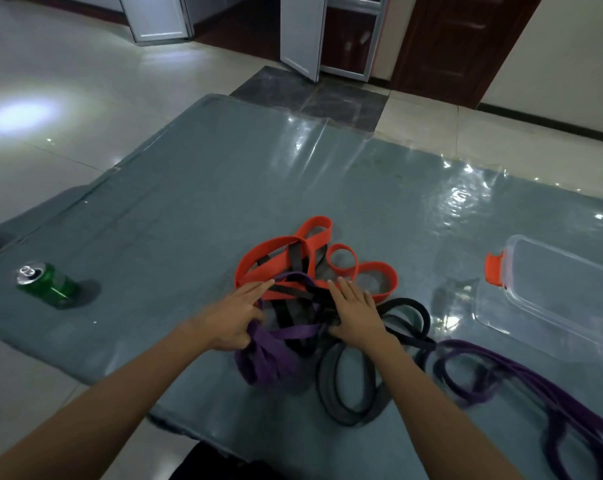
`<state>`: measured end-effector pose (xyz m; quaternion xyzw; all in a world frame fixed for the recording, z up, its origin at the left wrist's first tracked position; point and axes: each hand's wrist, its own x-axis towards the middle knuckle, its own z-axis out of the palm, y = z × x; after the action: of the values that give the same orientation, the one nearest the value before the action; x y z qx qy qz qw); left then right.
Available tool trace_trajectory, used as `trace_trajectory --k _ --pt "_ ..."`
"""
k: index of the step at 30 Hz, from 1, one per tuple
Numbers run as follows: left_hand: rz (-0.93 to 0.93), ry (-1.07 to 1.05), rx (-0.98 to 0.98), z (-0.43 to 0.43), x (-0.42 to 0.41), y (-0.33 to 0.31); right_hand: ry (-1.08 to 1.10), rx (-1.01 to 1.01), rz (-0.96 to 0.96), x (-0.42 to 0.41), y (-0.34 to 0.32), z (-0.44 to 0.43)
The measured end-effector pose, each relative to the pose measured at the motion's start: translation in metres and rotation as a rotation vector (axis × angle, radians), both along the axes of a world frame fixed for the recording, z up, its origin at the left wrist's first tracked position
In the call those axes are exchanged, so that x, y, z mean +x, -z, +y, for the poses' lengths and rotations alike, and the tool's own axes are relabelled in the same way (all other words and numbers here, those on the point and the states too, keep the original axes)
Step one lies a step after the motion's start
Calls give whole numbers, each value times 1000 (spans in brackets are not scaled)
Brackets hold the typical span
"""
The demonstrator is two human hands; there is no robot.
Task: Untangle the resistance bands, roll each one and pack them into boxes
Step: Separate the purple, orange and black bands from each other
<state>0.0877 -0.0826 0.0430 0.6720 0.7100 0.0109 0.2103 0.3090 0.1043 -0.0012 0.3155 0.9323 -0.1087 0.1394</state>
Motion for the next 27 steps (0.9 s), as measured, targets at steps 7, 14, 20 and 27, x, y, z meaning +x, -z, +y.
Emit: trace_trajectory --k 7,14,20,27 --pt "27 -20 8 0 0 11 -33 80 46 -17 5 9" --pt "100 -13 43 9 3 4 46 -224 243 -29 -20 -2" --pt "94 -24 137 21 -8 -26 127 -257 374 -52 -73 13" --pt "127 15 47 5 -4 -27 224 -698 55 -41 -47 6"
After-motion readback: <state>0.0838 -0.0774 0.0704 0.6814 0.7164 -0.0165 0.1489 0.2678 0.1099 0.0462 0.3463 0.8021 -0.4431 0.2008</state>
